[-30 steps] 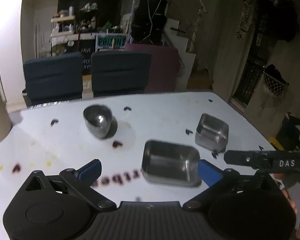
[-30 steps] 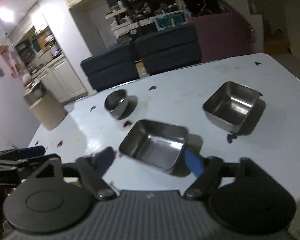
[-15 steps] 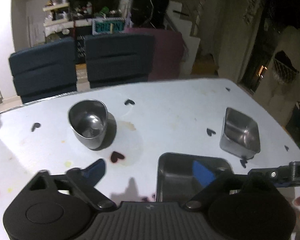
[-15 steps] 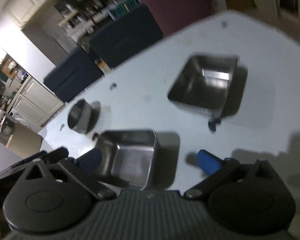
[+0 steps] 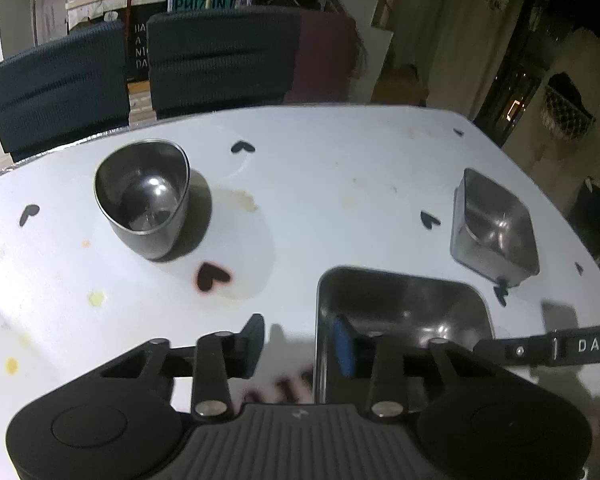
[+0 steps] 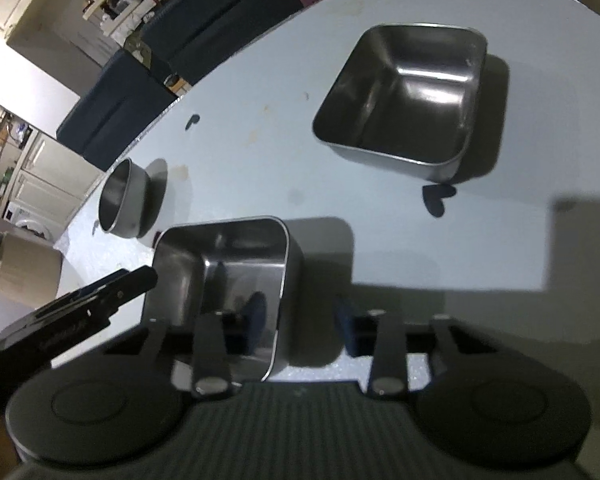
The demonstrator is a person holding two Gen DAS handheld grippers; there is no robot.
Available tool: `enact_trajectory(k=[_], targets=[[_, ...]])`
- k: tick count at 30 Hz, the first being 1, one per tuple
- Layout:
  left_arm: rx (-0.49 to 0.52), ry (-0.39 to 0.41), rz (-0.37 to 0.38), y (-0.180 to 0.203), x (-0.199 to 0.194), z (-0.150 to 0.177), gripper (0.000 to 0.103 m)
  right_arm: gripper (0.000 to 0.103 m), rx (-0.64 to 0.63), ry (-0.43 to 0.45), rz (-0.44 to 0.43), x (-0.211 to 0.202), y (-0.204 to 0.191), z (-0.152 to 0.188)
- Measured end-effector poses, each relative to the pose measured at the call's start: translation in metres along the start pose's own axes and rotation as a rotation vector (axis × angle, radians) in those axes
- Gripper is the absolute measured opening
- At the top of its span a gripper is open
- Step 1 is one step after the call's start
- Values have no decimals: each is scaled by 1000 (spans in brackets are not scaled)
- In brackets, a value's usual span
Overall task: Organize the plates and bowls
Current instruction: 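Move both grippers to the rim of the large steel rectangular tray, then close the left gripper on the tray rim while the right gripper grips its rim, then lift the steel tray off the table with both grippers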
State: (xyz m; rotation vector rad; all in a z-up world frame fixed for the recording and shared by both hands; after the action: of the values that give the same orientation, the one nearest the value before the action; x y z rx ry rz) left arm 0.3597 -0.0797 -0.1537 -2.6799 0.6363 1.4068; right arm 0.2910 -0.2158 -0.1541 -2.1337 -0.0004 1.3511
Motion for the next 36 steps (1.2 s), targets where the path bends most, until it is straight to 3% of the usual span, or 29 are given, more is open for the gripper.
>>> enact_trajectory(k=[4,5,6,12,23,36], targets=[[-11,-20,19,2,4,3,12,25,-29,-5,2,5,-4,-3],[-17,-19,30,3,4,4,4,20,-36,-7,-5,5,-6,-3],[-18,-17,36,6,2,4,3,13,-47,-8,-12,5,-8,-3],[-49,11,68,18,-16,4,2,9,-151,32,15,-4,-15,-6],[-92,30,146,69,-48,24,7,6,-176,134,-23,-54,11,-19],[-78,-73,188,118,-34,62,9,6,-211,97,34,-77,66,0]])
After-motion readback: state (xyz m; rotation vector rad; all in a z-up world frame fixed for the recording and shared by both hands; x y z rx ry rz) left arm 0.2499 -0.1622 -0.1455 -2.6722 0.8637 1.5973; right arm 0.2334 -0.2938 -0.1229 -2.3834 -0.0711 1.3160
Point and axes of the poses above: each gripper's, at about its wrist camera, not at the fingertips, and x roughly the way its jaws point, y to its right, z to its underside, the point moved 8 cm from there along x, roughly the way its jaws point, and after that the axes turned 1 degree about -z, right-handed, at the moved point
